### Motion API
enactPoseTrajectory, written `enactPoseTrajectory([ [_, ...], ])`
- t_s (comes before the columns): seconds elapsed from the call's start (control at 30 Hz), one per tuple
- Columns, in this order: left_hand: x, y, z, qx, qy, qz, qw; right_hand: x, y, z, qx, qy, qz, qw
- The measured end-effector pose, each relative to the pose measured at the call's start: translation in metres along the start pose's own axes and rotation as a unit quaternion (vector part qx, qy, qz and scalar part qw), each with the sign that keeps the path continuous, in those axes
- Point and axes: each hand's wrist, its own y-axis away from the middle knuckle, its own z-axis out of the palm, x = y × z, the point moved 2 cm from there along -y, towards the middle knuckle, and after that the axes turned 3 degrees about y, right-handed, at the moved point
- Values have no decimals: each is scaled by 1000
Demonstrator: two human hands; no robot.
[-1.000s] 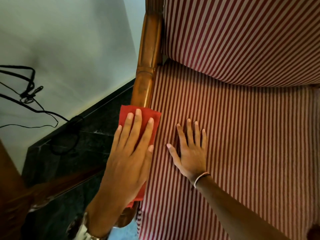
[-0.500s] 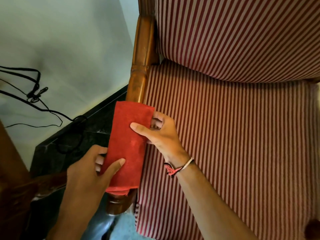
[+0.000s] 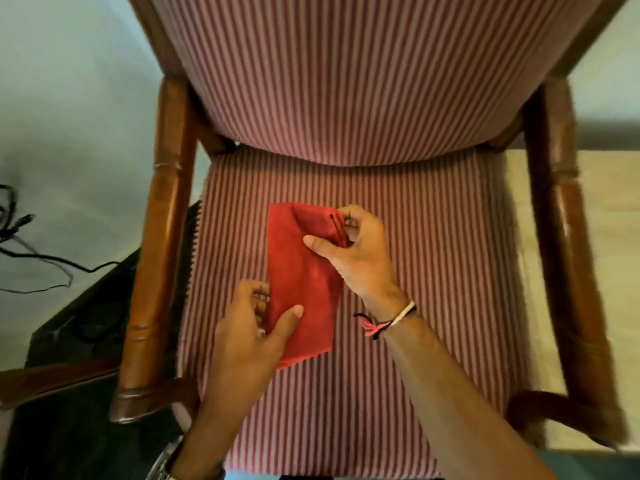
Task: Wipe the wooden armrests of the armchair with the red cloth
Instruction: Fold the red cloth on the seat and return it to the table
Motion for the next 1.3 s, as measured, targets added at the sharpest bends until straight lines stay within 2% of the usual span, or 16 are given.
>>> enactPoseTrajectory([
  [0.13,36,22,72,-67,122,-8,990,-8,10,-91,47,4,-23,999],
  [0.3,79,53,161,-123,217,-7,968,-13,21,-196,95,50,-47,993],
  [0.47,127,87,260,-172,267,-35,948,-2,27,-307,127,112,-41,985],
  [0.63,163,106,347,-161,273,-59,947,21,18,-397,125,141,-13,982],
  [0.77,173,109,407,-140,219,-53,964,49,1,-447,111,157,7,981],
  [0.93,156,96,459,-141,50,47,988,101,-29,-473,41,178,89,979],
  [1.03,131,85,491,-122,-95,79,985,135,-46,-478,-8,175,136,975],
  [1.13,109,78,515,-113,-139,77,981,165,-55,-482,-39,219,164,961],
  [1.23,94,76,528,-124,-229,89,961,184,-52,-485,-46,280,133,950],
  [1.3,87,80,530,-103,-242,45,964,189,-40,-483,-22,343,59,937],
])
